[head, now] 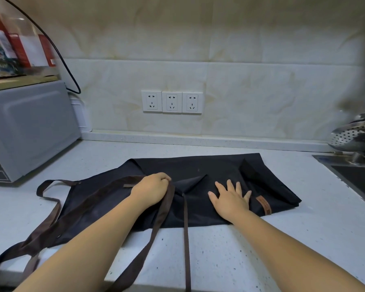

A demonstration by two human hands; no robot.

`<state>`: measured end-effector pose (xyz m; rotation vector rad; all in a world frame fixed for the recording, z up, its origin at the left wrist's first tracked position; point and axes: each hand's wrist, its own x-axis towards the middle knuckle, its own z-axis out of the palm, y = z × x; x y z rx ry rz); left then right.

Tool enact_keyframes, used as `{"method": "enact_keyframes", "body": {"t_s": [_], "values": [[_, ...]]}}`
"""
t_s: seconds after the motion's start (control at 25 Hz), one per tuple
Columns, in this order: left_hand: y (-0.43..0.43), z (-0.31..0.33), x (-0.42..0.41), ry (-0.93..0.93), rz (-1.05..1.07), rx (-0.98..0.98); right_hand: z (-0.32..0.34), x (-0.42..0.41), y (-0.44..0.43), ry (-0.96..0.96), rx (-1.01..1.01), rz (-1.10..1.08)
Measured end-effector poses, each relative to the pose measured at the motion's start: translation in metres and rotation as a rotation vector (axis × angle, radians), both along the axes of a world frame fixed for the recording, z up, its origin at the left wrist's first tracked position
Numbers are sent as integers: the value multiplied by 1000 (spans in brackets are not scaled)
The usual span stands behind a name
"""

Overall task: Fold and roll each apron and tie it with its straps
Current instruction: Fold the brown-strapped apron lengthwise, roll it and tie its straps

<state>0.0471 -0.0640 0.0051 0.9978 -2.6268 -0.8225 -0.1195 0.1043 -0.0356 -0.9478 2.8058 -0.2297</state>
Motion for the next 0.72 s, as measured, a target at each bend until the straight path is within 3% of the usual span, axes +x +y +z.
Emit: {"method": "enact_keyframes", "body": {"t_s": [0.16,0.32,0.56,0.64,0.72], "values": [[4,-3,5,-18,-368,-120,7,14,-10,132,-80,106],[5,-5,10,-199,-442,-216,1,37,-21,-9,-15,200],[32,-26,16,-58,-635,-906,0,39,-24,-6,108,206],[35,-27,12,-34,-672,-900,-1,39,-23,1,119,208],[35,-26,14,-34,-633,-664,-3,39,-23,12,96,202]]}}
